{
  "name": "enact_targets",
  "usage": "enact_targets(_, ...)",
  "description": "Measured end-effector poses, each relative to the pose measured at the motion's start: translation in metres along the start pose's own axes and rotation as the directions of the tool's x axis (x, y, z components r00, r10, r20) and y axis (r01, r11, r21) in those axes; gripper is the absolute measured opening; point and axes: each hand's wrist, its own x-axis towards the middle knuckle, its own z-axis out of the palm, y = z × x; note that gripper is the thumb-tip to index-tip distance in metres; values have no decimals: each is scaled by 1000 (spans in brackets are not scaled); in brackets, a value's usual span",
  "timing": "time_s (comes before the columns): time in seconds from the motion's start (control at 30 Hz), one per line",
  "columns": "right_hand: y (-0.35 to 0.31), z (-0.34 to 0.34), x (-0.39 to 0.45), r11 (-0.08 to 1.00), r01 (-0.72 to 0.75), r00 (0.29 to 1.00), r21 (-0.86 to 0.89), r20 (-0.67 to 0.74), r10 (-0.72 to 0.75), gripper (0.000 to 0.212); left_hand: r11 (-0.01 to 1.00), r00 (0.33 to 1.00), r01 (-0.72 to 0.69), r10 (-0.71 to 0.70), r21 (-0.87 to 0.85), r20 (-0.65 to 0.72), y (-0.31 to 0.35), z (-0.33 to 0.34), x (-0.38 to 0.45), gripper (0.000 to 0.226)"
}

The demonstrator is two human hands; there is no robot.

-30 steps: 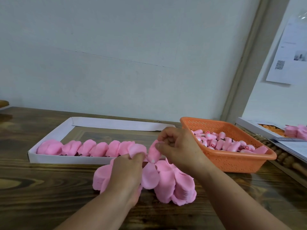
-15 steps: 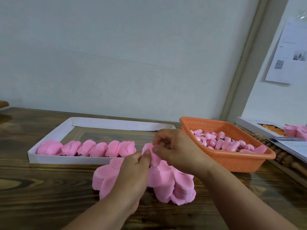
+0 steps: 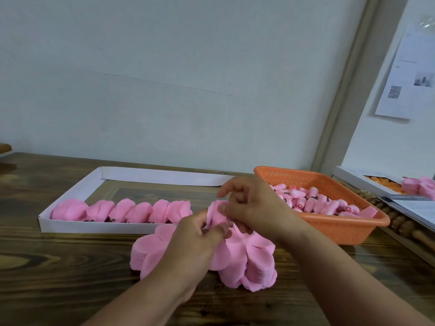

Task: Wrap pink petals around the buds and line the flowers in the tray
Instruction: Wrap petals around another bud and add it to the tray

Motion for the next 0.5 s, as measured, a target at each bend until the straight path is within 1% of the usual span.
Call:
enact_targets(0.1,4,-6,-1,996,-7,998,85,64,1,11,999,1000,20,-19,-37,24,0,-1,1,19)
enact_targets(0.17,6,-8,-1,993,-6,998,121,70,-3,8,998,999,31,-29,-55,32,1,-1,2,18)
enact_targets(0.27,8,-10,-1,989,-11,998,150,56,3,12,993,999,32,-28,-117,34,3,-1,2,18)
enact_targets(0.33,7,-8,-1,987,-29,999,161,19,27,16,989,1000,25,-26,-145,-9,2,1,2,22)
enact_targets(0.43,6,0,2,987,-61,993,147,-92,75,18,993,994,-28,16,-110,-108,2,4,1,15)
enact_targets(0.5,6,5,3,985,-73,984,158,-148,96,20,993,989,-56,41,-105,-141,3,6,0,13)
